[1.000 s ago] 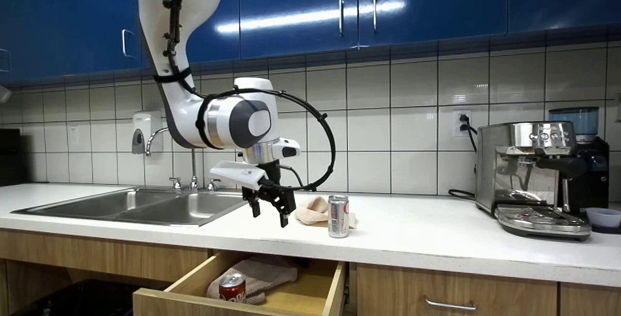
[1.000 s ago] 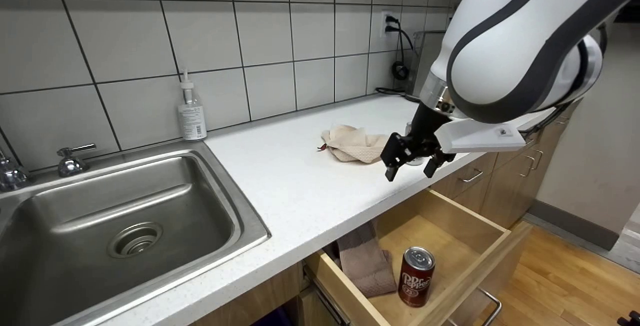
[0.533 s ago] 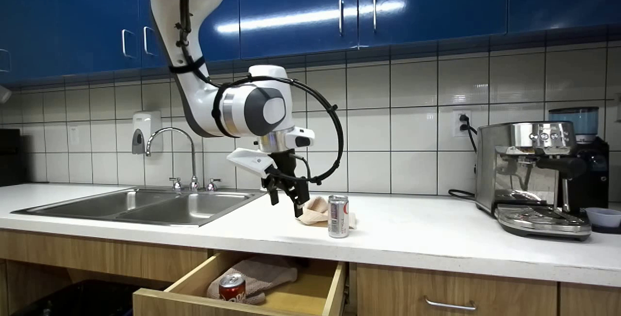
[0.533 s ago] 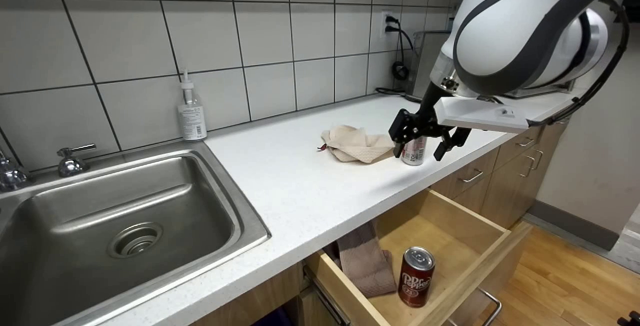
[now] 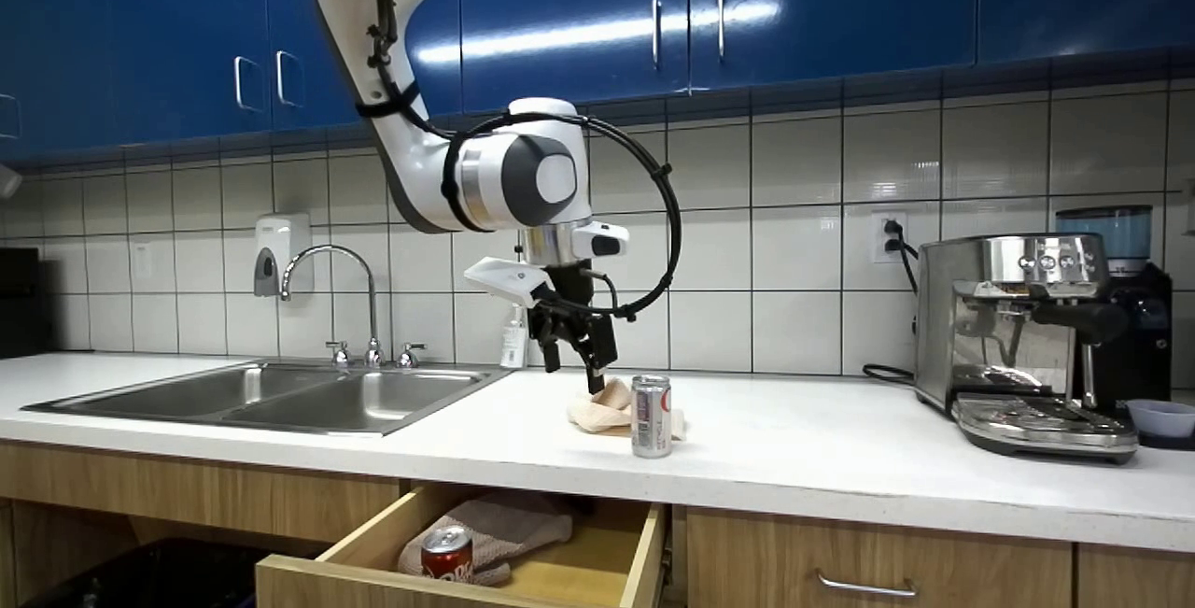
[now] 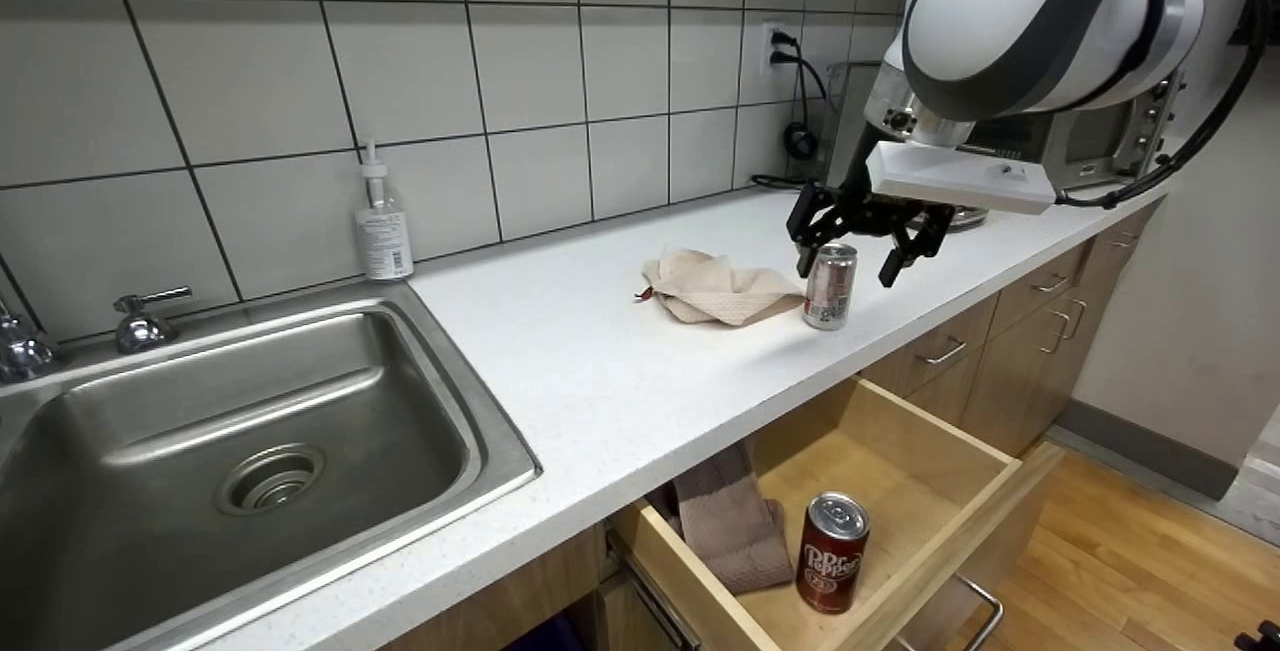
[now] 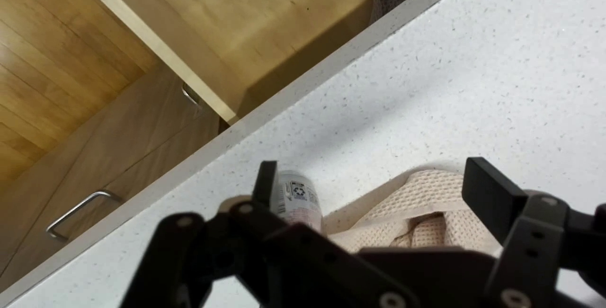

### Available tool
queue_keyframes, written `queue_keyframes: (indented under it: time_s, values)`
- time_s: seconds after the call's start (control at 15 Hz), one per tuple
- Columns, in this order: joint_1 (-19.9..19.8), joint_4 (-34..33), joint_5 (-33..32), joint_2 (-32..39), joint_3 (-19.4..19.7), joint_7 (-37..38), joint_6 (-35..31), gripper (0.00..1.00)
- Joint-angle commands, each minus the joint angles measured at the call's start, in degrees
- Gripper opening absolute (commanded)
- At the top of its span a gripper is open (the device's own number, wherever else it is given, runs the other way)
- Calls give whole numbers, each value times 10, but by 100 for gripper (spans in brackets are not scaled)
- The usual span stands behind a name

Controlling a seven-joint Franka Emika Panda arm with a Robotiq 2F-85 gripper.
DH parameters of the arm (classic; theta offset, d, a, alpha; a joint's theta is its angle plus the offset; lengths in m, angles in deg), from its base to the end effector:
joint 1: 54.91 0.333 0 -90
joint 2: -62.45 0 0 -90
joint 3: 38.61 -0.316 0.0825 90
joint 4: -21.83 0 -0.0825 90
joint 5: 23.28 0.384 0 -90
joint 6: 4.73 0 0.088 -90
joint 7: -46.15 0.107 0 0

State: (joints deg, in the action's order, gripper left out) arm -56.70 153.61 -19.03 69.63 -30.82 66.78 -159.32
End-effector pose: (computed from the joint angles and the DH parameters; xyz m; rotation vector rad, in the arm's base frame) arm 0.5412 -0.0935 0.3220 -2.9323 0.8854 -0.4172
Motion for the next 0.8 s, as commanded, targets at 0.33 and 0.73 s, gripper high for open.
queue_keyframes:
  time_s: [0.33,0.73]
  values:
    - [-16,-54,-9,-3,12,26,91,100]
    - [-28,-85,-2,11,20,28,116,100]
